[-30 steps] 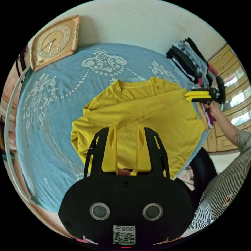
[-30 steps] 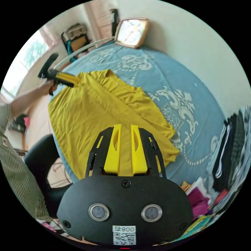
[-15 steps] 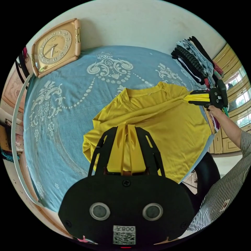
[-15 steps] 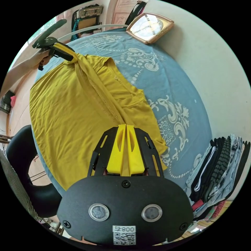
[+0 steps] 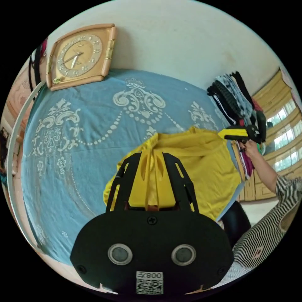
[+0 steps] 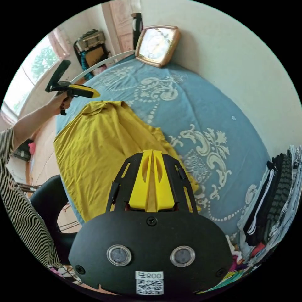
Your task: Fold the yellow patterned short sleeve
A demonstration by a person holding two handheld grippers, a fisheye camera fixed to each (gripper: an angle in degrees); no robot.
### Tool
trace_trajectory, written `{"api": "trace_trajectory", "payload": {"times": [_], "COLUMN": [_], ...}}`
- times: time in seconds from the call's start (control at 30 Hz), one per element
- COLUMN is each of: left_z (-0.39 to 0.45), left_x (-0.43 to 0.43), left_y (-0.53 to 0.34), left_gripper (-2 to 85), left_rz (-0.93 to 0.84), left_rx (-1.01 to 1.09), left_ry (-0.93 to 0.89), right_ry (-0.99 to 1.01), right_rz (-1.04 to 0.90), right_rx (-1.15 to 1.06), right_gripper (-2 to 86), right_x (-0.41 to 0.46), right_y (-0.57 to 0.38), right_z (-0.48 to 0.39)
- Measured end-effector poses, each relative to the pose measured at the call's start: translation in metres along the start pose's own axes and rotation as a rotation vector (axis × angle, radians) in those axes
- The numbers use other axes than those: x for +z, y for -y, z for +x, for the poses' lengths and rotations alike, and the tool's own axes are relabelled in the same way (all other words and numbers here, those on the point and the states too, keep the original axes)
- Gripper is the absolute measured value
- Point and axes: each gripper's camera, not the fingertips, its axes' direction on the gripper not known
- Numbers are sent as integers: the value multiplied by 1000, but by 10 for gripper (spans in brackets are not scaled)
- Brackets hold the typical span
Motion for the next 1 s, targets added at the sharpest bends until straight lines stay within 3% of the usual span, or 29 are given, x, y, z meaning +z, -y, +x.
{"api": "trace_trajectory", "payload": {"times": [0.1,0.27,0.47,0.6,0.77,0.97,1.0], "left_z": [27,18,3,-7,13,21,20], "left_x": [23,45,34,17,18,37,45], "left_y": [-17,-15,13,31,29,13,11], "left_gripper": [8,4,2,2,3,8,8], "left_rz": [-101,-179,-134,-40,-3,-39,-85], "left_rx": [87,8,-28,-94,-7,90,94], "left_ry": [40,157,407,442,368,120,148], "right_ry": [64,87,8,-101,-158,-64,-44], "right_rz": [-42,-51,-100,-88,-52,18,32], "right_rx": [-70,-55,-39,-24,-2,45,48], "right_gripper": [0,-1,-2,-2,-2,-1,0], "right_x": [29,58,76,74,62,40,36], "right_y": [-3,11,19,29,43,21,8], "right_z": [-35,-45,-30,-10,19,35,34]}}
